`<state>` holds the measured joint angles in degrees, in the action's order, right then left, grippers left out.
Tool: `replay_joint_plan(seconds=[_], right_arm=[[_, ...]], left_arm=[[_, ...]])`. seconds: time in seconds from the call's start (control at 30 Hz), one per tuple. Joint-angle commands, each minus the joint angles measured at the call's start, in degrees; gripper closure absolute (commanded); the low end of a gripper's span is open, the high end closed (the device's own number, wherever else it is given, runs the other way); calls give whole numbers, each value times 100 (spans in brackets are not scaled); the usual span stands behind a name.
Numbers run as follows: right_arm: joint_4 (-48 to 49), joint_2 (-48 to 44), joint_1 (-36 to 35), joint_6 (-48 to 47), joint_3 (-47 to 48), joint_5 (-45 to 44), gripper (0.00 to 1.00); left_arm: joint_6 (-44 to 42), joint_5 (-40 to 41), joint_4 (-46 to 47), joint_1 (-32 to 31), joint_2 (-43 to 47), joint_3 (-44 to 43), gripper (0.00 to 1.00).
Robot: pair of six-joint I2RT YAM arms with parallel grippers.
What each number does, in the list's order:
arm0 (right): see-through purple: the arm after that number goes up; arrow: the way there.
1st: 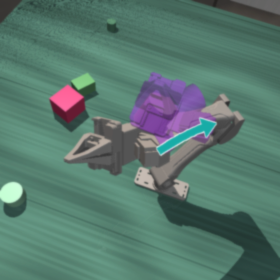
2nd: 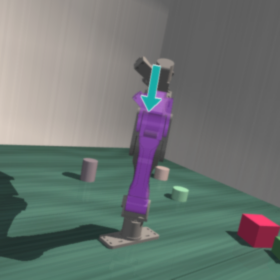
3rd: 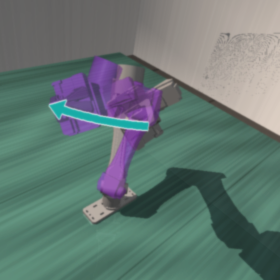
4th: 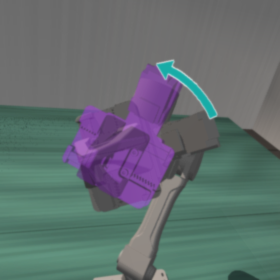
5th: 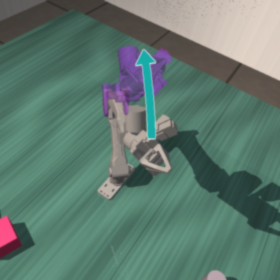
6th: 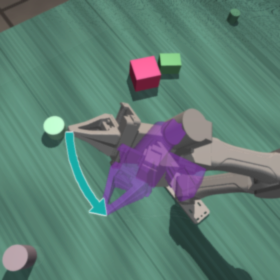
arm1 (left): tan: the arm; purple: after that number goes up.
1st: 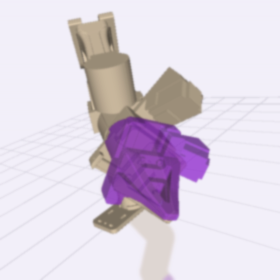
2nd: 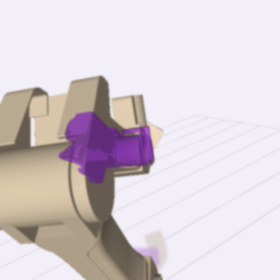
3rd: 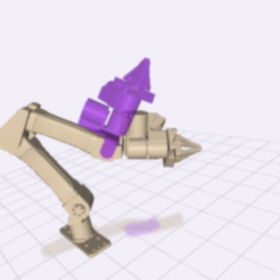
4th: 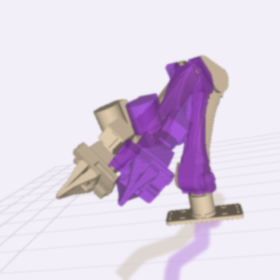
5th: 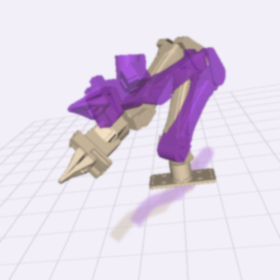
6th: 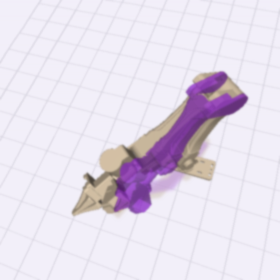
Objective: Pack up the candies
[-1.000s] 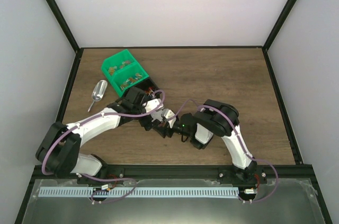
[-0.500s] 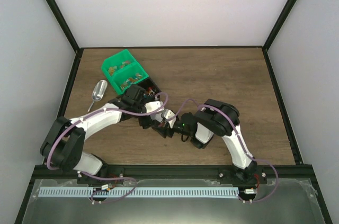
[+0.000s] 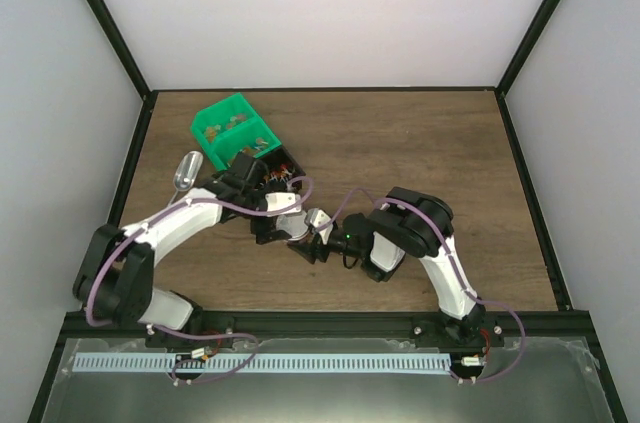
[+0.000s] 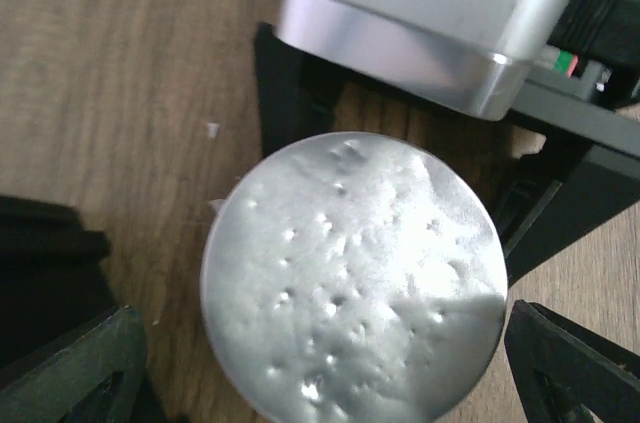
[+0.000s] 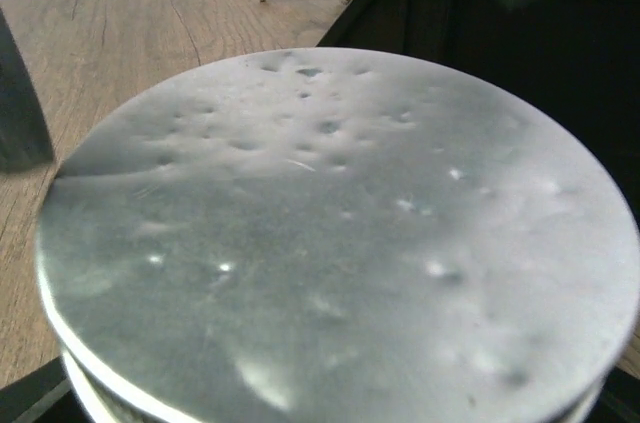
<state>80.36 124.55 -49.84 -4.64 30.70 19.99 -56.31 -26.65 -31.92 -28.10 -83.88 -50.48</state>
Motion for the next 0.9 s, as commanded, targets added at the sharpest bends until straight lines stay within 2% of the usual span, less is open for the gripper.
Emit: replay_joint_plan(seconds=[0.0, 0.1, 0.27, 0.87], right_arm=[[-851, 239, -62, 437, -124, -73, 26], [-904, 294, -60, 489, -43, -279, 26], [-934, 359, -60, 548, 16, -479, 26], [-1020, 368, -61, 527, 42, -422, 26]], left_arm=[[1100, 156, 548, 27, 752, 317, 0], [1852, 449, 774, 23, 945, 599, 0], [2369, 562, 1101, -27, 1101, 1054, 0], [2796, 705, 1747, -387, 398, 1002, 0]])
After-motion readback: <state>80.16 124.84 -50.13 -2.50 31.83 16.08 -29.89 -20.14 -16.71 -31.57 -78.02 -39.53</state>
